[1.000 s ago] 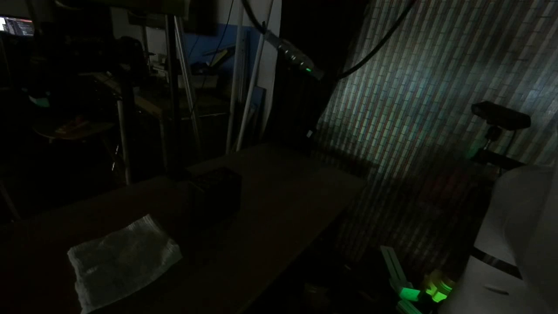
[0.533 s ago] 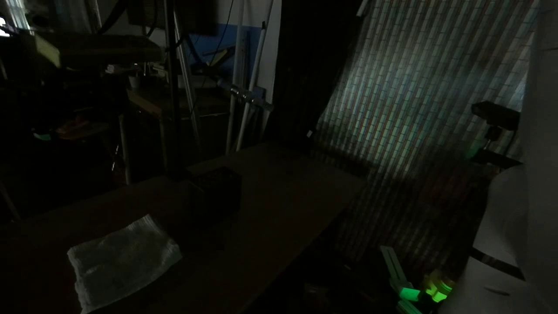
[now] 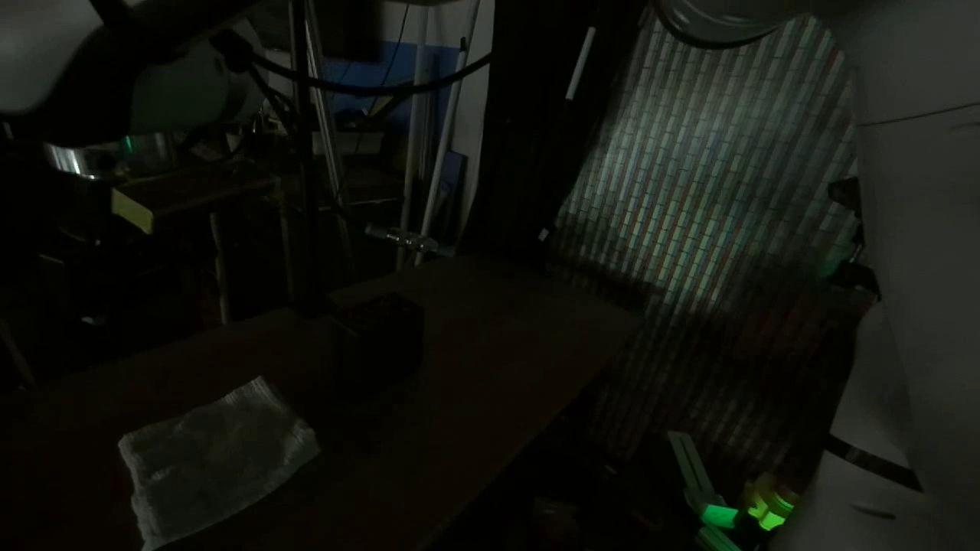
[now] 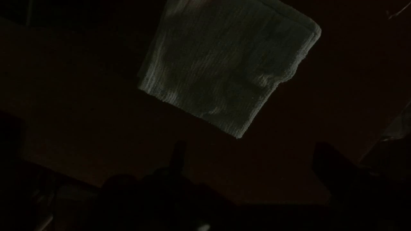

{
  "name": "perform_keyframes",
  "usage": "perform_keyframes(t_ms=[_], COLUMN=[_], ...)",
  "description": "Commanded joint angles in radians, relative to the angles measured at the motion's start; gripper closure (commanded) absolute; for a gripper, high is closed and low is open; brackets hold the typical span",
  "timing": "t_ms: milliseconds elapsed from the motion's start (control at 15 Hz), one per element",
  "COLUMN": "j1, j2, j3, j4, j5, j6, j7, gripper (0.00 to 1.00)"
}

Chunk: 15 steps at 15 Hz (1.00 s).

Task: Put the towel in the box then remove the towel and fold it.

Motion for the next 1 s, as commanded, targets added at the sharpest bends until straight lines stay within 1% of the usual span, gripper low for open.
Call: perform_keyframes(t_ms=[0,400,600,933], j1=[0.01,0.003,-0.001,-0.01], j2=[0.038,0.111,0.172,0.275], j3=[-0.022,-0.033,-0.042,-0.061], j4=[-0.008,-0.063,-0.073,-0.054], j5=[0.025,0.041,0.04,0.037], j6=[0.062,0.143,0.2,0.276], j7=[-0.061,-0.093,-0.104,-0.125], gripper=[0.0,0.0,0.0,0.0])
